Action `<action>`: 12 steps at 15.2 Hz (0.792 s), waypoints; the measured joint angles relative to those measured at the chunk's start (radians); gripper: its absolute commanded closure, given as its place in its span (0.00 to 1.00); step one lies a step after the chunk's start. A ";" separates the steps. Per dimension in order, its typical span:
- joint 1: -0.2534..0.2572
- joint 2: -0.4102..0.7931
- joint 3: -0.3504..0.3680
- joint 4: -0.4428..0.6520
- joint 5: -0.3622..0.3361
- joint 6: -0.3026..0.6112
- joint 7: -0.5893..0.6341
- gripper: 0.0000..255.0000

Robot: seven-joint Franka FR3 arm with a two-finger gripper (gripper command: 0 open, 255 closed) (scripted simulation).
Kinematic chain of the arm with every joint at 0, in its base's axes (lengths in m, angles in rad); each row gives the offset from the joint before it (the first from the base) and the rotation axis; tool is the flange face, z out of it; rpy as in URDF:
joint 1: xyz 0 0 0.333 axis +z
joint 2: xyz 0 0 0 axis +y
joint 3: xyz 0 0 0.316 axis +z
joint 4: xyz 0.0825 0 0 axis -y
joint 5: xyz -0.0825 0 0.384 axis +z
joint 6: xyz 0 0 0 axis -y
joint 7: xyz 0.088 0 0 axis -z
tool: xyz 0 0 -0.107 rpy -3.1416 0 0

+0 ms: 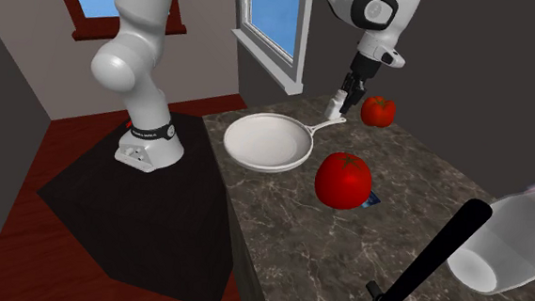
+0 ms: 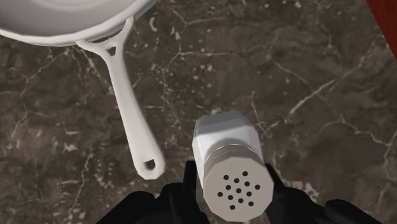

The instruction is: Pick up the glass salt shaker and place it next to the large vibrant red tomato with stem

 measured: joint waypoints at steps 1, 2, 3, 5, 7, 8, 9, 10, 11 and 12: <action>0.000 0.000 0.000 0.000 0.000 0.000 0.000 0.00; 0.000 0.000 0.000 0.000 0.000 0.000 0.000 0.00; 0.000 0.000 0.000 0.000 0.000 0.000 0.000 0.00; 0.000 0.000 0.000 0.000 0.000 0.000 0.000 0.00; 0.000 0.000 0.000 0.000 0.000 0.000 0.000 0.00; 0.001 0.000 0.000 0.015 0.000 -0.015 -0.001 0.00; 0.002 0.002 0.001 0.046 0.001 -0.043 -0.002 0.00; 0.003 -0.001 0.001 0.068 0.002 -0.067 -0.002 0.00; 0.007 0.004 0.003 0.099 0.003 -0.094 0.001 0.00; 0.008 0.004 0.003 0.116 0.003 -0.110 0.000 0.00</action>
